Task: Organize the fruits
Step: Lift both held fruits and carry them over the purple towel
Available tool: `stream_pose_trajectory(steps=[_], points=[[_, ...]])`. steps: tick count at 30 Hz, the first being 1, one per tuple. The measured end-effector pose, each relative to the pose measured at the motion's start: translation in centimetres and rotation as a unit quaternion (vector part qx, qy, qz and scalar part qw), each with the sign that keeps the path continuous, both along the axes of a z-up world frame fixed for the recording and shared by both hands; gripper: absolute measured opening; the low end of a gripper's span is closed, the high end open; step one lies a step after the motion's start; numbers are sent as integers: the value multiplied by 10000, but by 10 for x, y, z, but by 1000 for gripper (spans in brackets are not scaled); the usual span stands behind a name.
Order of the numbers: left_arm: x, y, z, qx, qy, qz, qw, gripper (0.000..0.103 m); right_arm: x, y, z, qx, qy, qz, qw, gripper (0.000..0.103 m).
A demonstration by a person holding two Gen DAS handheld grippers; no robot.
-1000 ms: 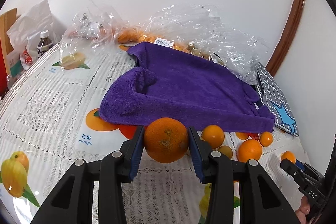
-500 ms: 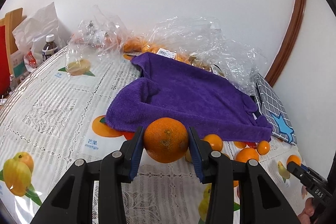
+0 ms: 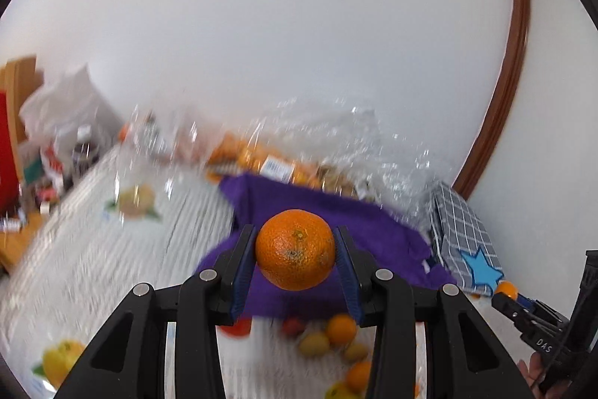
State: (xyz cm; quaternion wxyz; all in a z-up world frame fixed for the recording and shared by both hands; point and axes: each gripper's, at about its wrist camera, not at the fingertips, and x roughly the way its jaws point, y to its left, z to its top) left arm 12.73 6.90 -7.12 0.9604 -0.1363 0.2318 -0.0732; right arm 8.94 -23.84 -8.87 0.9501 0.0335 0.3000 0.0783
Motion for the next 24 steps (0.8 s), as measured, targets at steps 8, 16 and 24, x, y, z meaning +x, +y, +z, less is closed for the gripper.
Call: stream_pose_trajectory(steps=[8, 16, 24], points=[[53, -28, 17, 84, -170, 96, 9998, 39, 56, 3, 32, -41, -395, -127, 9991, 40], [106, -29, -20, 16, 108, 240, 9997, 39, 117, 14, 39, -96, -442, -210, 9988, 40], [120, -16, -51, -142, 349, 275, 9989, 39, 140, 19, -3, -259, 0, -19, 9997, 40]])
